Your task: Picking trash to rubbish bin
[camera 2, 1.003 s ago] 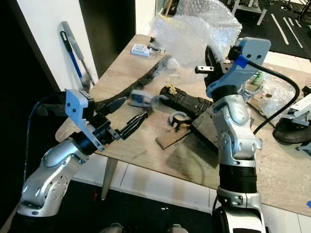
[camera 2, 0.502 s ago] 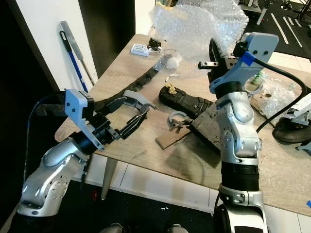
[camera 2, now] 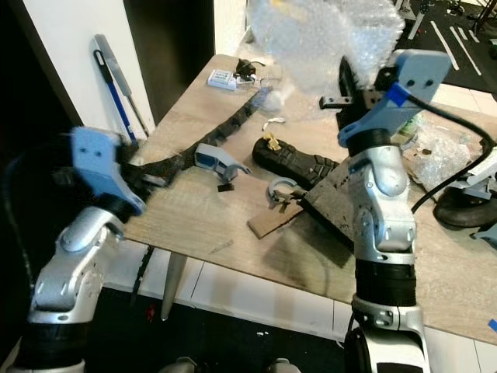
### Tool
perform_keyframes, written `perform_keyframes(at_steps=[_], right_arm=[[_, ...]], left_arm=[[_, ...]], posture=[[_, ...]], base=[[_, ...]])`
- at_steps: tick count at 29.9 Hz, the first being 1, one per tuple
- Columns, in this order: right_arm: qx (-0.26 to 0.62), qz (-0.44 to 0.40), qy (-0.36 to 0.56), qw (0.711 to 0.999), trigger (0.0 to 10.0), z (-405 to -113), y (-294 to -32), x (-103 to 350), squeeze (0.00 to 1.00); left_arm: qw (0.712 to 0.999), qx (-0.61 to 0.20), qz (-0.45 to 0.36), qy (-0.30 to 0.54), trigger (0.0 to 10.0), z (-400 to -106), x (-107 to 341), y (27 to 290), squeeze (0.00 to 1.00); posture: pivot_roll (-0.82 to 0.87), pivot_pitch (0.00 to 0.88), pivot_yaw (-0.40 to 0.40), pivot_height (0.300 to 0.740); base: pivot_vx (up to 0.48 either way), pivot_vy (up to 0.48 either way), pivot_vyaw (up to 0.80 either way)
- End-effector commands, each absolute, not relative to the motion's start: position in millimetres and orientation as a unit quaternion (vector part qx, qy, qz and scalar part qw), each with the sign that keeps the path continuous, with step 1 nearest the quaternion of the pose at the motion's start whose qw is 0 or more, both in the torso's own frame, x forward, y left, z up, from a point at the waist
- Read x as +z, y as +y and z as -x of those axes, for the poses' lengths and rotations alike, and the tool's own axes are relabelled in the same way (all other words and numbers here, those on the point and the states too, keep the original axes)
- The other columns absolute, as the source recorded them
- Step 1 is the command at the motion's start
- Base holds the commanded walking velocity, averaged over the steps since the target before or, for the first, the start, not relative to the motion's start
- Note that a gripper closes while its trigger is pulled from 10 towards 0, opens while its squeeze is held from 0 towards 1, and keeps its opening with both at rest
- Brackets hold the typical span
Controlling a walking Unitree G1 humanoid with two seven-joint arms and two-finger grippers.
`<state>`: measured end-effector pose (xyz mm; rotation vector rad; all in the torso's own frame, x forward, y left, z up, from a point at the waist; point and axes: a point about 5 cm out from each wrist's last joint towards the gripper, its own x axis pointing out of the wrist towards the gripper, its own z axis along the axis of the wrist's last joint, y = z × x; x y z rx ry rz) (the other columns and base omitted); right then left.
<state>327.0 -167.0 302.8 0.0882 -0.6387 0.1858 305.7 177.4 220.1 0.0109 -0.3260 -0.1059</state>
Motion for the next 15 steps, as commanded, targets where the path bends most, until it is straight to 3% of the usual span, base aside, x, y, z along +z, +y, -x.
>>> perform_keyframes(at_steps=[1,5,15], right_arm=[[0.095,-0.029,-0.312,0.945,10.0,-326,-167,298,0.0],[0.101,-0.018,-0.311,0.945,10.0,-326,-165,295,0.0],[0.107,-0.001,-0.307,0.946,10.0,-327,-161,290,0.0]], left_arm=[[0.985,-0.046,-0.016,-0.166,10.0,-304,218,177,0.0],[0.983,-0.026,-0.017,-0.18,10.0,-302,222,179,0.0],[0.977,-0.008,-0.02,-0.212,10.0,-303,231,176,0.0]], posture=[[0.02,0.145,-0.046,0.74],[0.02,0.143,-0.047,0.74],[0.02,0.139,-0.051,0.74]], base=[[0.0,0.0,0.0],[0.0,0.0,-0.31],[0.0,0.0,-0.8]])
